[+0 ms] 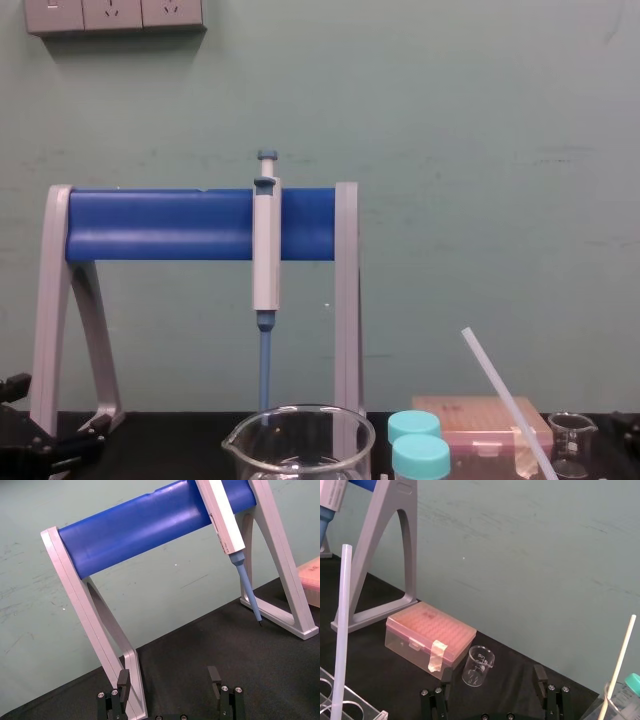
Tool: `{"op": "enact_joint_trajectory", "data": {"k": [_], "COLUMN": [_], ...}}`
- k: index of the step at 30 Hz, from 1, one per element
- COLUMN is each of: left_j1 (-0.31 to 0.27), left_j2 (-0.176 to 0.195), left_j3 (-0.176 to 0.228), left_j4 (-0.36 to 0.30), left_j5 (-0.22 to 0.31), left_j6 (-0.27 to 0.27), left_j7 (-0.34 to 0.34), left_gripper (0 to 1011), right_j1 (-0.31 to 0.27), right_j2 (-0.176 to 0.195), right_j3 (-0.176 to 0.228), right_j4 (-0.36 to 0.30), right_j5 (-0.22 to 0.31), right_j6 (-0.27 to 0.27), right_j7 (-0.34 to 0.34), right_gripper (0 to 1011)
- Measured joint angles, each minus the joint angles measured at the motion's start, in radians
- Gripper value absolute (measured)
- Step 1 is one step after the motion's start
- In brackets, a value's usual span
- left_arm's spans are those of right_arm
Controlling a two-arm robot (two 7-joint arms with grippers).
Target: Pick up the stirring rod with one hand, then place it down.
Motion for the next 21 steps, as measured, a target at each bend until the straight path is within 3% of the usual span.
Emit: {"op": "enact_joint_trajectory", "data": {"k": [7, 12, 21], "left_j1": [0.0, 0.0, 0.0], "left_j2": [0.0, 0.0, 0.0], "left_j3": [0.0, 0.0, 0.0], "left_j4": [0.0, 0.0, 0.0], "left_j5": [0.0, 0.0, 0.0], "left_j6": [0.0, 0.0, 0.0], "left_j7": [0.0, 0.0, 0.0], "left_gripper": [1000, 1000, 1000], "right_j1": [-0.02, -0.043, -0.054], "right_j2": [-0.016, -0.028, -0.032], "right_j3": [0.03, 0.059, 0.055], "right_j4": [-0.021, -0.05, -0.092], "right_j5": [-0.013, -0.008, -0.011], "right_j6": [-0.039, -0.114, -0.218], "right_j7": [-0.008, -0.007, 0.08], "right_gripper": [1003, 1003, 1003]}}
